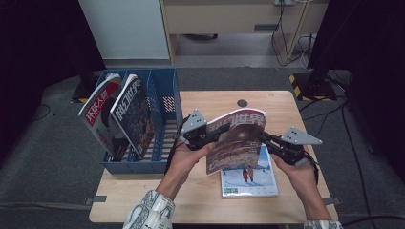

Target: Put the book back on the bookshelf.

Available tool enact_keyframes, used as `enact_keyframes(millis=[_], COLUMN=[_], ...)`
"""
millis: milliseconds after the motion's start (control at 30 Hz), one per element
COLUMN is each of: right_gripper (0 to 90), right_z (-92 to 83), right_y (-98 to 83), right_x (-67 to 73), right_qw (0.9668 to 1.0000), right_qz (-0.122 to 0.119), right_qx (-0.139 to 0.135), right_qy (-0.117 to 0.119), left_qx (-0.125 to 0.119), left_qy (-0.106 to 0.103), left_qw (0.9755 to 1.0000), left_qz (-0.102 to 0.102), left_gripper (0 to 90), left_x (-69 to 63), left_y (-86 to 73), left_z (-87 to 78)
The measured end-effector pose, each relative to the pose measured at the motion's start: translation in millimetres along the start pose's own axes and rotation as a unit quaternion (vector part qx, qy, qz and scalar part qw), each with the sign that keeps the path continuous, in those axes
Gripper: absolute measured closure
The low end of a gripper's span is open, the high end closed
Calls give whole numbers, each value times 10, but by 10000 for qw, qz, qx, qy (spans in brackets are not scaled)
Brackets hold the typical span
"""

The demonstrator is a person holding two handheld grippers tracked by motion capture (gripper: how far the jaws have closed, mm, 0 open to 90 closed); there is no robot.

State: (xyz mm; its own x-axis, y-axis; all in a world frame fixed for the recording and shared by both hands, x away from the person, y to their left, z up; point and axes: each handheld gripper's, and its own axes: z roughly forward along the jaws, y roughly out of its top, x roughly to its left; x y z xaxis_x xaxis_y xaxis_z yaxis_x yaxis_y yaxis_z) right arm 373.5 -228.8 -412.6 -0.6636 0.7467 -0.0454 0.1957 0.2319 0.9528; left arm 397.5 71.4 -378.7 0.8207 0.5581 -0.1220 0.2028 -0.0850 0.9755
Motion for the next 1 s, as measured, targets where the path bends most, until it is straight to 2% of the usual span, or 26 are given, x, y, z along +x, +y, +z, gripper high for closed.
enact_keyframes(millis=[433, 600, 833, 1000], right_gripper=[754, 670, 550, 449], right_z=[9, 15, 25, 69], right_y=[-32, -49, -82, -167], right_x=[-33, -64, -96, -150], right_qw=[9996, 9990, 9982, 9968], right_qz=[274, 442, 582, 657], right_qx=[-74, -79, -43, 210], right_qy=[18, -43, -165, -410], left_qx=[-27, -55, -131, -139], left_qy=[8, 43, 97, 73], left_qw=[10000, 9997, 9997, 9997], left_qz=[89, 223, 170, 186], left_gripper=[836, 837, 839, 838], left_x=[-37, -62, -45, -59], left_y=[-4, -10, -33, -30], left_z=[6, 8, 9, 7])
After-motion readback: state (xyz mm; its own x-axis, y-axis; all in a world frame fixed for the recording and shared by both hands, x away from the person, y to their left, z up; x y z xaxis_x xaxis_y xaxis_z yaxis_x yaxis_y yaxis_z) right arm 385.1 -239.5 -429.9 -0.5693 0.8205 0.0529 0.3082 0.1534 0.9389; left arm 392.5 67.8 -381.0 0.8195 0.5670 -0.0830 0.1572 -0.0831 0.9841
